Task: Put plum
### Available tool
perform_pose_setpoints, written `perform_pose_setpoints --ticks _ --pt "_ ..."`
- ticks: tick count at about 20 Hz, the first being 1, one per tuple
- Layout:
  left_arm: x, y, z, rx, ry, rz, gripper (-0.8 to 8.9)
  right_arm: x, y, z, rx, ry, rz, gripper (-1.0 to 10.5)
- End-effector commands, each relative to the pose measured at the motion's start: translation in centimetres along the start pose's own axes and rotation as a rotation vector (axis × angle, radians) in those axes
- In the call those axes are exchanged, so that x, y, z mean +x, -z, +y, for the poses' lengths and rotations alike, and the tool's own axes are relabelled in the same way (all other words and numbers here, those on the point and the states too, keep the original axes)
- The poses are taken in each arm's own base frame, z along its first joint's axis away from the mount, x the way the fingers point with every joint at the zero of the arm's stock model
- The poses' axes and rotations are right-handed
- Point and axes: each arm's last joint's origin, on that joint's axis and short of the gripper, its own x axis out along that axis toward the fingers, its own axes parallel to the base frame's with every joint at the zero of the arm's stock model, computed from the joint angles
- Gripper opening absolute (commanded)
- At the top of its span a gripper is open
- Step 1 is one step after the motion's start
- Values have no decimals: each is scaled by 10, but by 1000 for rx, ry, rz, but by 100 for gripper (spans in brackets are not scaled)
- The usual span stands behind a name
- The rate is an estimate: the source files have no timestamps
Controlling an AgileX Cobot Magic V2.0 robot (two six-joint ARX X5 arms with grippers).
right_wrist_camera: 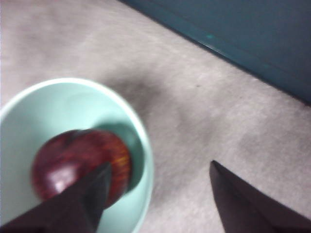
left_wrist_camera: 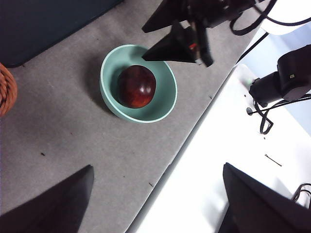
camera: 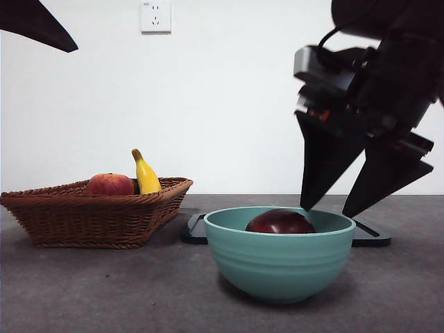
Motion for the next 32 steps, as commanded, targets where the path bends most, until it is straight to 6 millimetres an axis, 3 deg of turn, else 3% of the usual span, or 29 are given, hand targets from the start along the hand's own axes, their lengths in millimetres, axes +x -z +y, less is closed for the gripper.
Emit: perform_pose_setpoints --ticks 1,3,11,19,25,32 --pt "0 -4 -1 27 7 -9 427 11 -2 2 -1 9 12 251" --pt "0 -4 -1 27 7 -9 427 17 -2 3 -4 8 23 250" --pt "0 -4 -1 28 6 -9 427 26 -2 6 -21 -4 34 14" --pt "0 -4 -1 28 6 -9 427 18 -10 11 -33 -43 -10 11" --pt "0 -4 -1 28 6 -9 427 -4 -37 7 -8 -27 -76 11" --pt "0 -4 -1 28 6 -9 428 -25 -82 -30 76 40 -184 11"
